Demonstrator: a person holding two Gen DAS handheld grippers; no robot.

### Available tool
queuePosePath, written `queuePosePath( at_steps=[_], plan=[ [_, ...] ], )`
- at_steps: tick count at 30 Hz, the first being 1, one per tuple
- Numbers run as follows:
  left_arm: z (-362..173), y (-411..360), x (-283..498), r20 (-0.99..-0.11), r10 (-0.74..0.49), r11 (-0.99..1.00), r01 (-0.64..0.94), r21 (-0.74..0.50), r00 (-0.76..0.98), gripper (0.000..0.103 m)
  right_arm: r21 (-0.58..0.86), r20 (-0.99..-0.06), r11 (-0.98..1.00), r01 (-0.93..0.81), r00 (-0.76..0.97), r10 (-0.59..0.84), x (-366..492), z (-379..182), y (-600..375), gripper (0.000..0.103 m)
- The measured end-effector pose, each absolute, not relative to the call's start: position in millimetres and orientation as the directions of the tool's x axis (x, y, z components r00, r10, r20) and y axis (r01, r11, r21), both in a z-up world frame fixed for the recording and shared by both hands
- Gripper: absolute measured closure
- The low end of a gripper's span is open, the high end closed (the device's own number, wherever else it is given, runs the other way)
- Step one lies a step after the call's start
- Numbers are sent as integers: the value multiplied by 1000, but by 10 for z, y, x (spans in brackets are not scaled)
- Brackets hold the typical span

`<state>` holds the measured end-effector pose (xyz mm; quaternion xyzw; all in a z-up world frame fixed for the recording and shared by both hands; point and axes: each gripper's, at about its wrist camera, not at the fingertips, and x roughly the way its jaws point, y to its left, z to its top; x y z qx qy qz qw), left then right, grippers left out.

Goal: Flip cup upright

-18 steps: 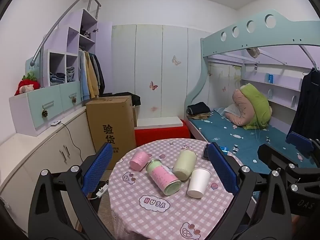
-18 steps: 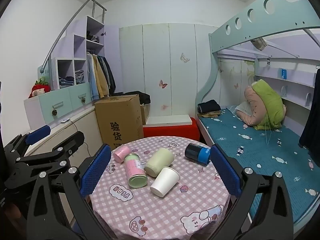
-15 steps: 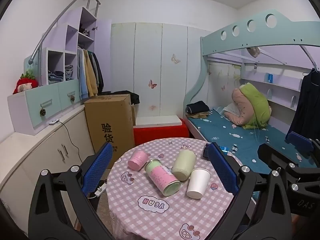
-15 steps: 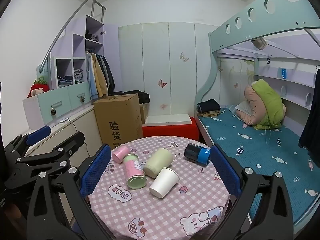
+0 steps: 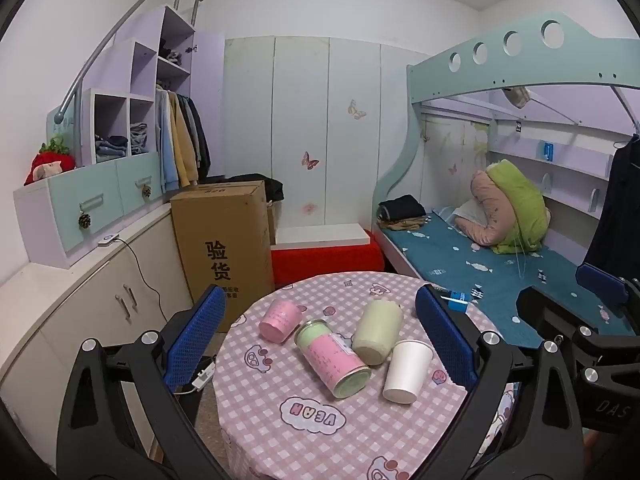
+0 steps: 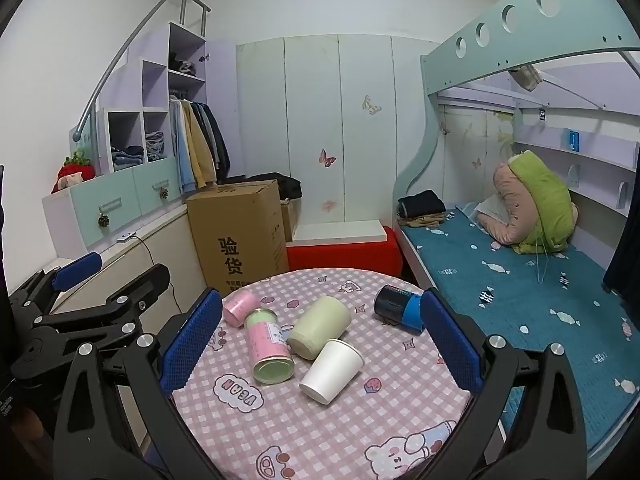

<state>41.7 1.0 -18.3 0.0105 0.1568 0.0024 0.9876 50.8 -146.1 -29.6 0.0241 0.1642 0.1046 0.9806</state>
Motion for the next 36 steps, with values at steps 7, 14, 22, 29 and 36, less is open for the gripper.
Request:
queuePosePath(
  at_steps=[7,14,22,29,36],
  plan=[
    [-153,54,452,-313,9,1000,-3,21,950,7,81,-321,976,-200,922,216,531,-276,-1446,7],
    [-144,56,459,-314,14,1000,-7,22,949,7,79,-323,977,-198,922,213,537,-280,-1432,7],
    [-143,69,458,-316,13,1000,-7,21,949,7,81,-323,977,-199,922,215,539,-284,-1426,7],
    [-173,123,473,-315,20,1000,-14,24,949,7,80,-326,975,-205,920,220,559,-306,-1406,7],
    [-171,140,475,-316,21,1000,-14,24,949,7,79,-326,975,-206,919,221,560,-299,-1401,7]
  ],
)
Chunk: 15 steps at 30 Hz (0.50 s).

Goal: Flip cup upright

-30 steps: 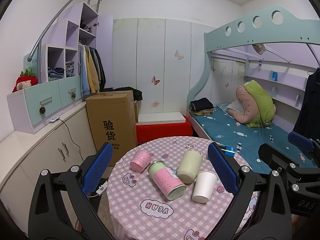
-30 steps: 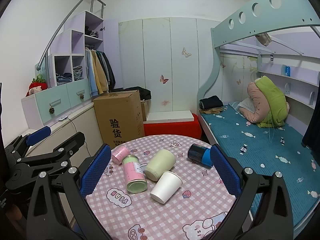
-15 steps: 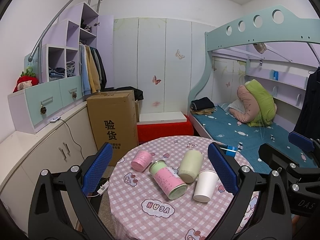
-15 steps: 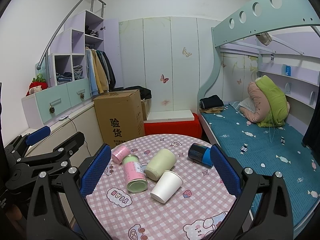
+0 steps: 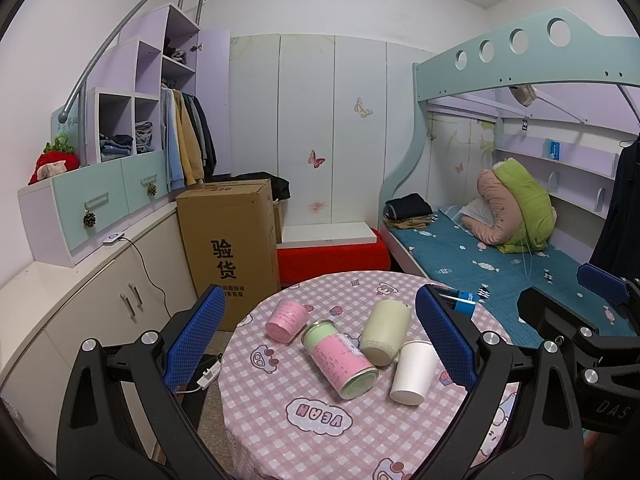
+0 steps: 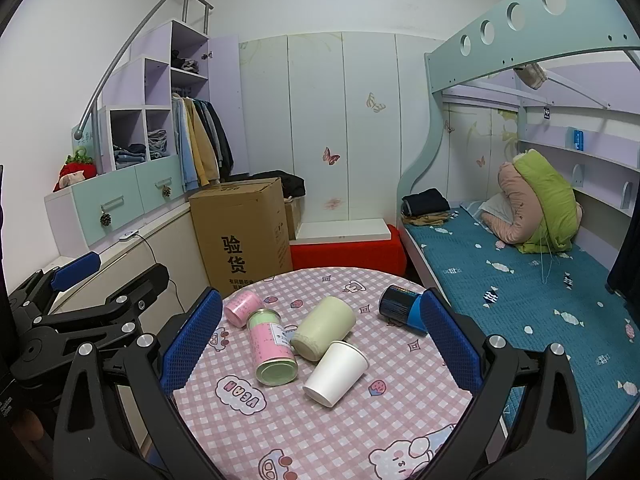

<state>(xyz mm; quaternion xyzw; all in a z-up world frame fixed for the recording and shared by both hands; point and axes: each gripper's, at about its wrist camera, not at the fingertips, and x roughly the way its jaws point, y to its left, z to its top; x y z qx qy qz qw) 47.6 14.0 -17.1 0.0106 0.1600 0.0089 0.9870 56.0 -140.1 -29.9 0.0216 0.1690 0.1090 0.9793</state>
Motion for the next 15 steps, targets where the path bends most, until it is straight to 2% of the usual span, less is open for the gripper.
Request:
queuePosePath(
  at_steps=[15],
  plan=[
    [-180,161,474,-316,24,1000,-17,26,948,7,84,-329,975,-207,917,223,573,-324,-1382,7]
  ],
)
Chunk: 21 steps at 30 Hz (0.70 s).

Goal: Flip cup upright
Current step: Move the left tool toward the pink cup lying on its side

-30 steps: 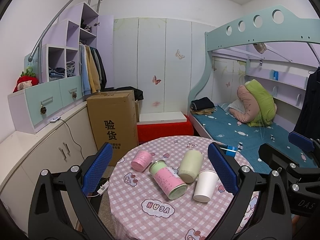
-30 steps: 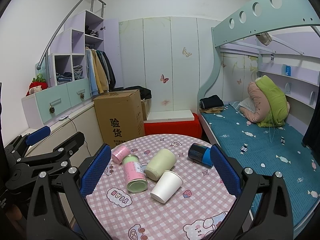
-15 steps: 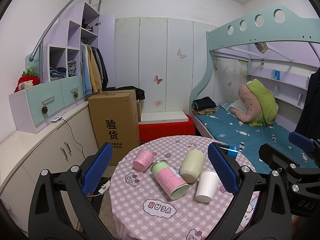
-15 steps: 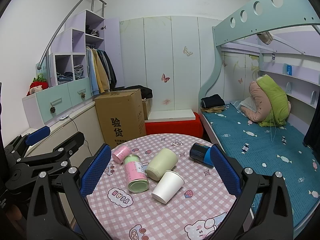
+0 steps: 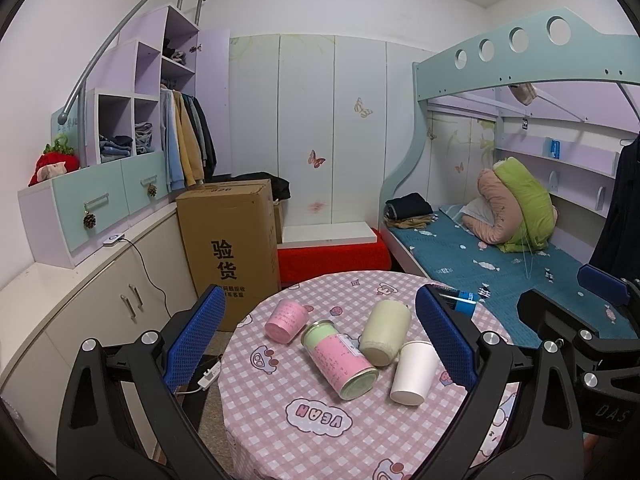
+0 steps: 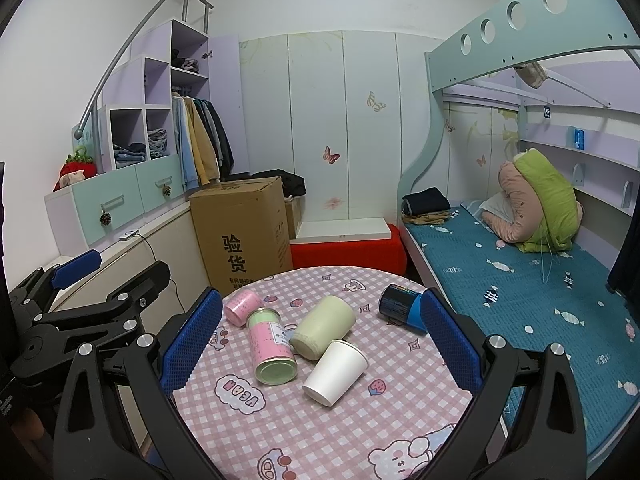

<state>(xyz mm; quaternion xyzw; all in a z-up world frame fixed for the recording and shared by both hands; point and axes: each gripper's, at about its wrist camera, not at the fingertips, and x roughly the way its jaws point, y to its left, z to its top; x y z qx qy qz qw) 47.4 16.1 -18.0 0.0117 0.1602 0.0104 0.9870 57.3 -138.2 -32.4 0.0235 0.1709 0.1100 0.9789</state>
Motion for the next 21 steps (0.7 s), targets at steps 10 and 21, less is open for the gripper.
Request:
queuePosePath(
  at_steps=[10,21],
  plan=[
    [-230,89,476,-337,28,999,-18,32,941,7,86,-341,975,-206,913,223,577,-381,-1394,7],
    [-375,181,535,-419,13,1000,-13,1,908,7,88,-402,972,-219,885,235,651,-501,-1368,7]
  ],
)
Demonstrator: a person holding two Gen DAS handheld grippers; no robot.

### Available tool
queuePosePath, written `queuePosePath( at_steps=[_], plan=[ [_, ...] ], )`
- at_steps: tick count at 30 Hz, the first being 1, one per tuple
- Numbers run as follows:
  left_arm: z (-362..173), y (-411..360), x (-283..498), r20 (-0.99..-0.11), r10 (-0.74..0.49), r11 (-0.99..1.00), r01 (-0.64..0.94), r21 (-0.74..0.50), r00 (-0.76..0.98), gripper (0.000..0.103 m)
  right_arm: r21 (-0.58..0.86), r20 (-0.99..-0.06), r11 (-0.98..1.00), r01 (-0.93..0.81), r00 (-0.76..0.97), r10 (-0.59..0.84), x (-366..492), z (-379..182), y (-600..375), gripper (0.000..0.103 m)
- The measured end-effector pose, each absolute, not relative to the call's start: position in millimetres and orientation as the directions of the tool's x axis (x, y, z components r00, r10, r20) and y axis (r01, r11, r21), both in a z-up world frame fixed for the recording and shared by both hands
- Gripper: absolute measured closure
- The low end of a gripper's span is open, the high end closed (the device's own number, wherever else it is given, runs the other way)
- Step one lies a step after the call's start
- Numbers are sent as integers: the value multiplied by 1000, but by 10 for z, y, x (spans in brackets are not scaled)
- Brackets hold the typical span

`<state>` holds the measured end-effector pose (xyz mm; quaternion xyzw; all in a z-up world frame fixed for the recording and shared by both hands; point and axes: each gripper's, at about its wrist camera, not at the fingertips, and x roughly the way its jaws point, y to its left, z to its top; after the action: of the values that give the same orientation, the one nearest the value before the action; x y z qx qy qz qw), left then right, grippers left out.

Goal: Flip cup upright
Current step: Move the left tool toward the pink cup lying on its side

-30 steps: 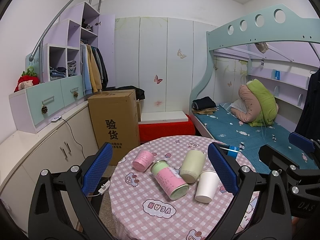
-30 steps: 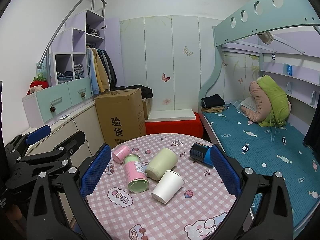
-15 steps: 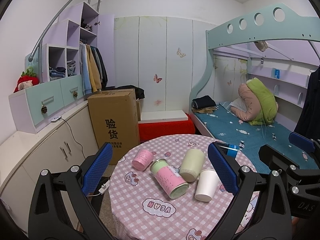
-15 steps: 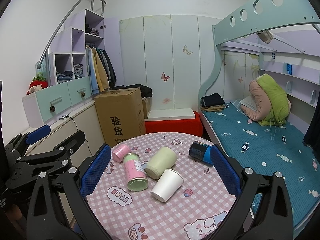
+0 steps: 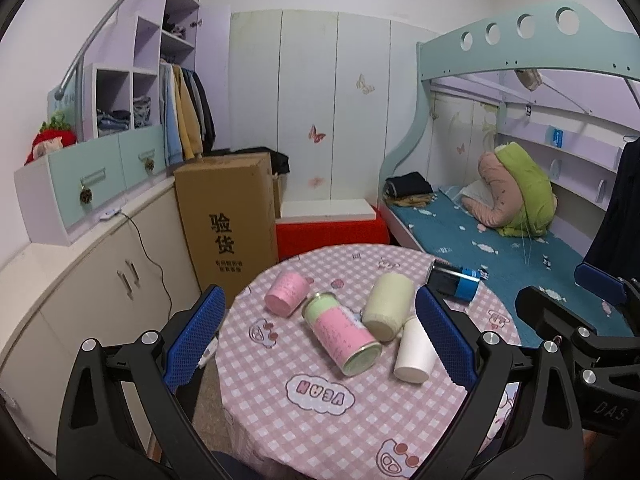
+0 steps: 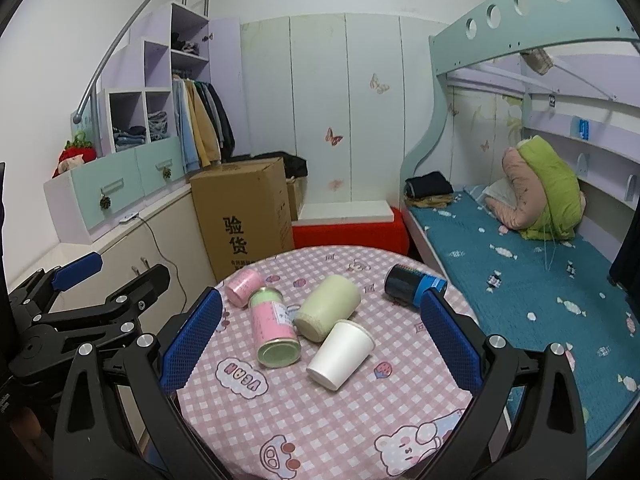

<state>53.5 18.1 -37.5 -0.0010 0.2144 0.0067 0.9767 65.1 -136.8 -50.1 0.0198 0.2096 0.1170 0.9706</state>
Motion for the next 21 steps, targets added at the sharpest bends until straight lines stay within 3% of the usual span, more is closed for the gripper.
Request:
queuePosePath(
  at_steps=[21],
  plan=[
    [-1002,273,1429,-636,-41,997,-13,-79,771,7,131,-555,973,-192,799,233,1484,-1093,-1437,7]
  ],
)
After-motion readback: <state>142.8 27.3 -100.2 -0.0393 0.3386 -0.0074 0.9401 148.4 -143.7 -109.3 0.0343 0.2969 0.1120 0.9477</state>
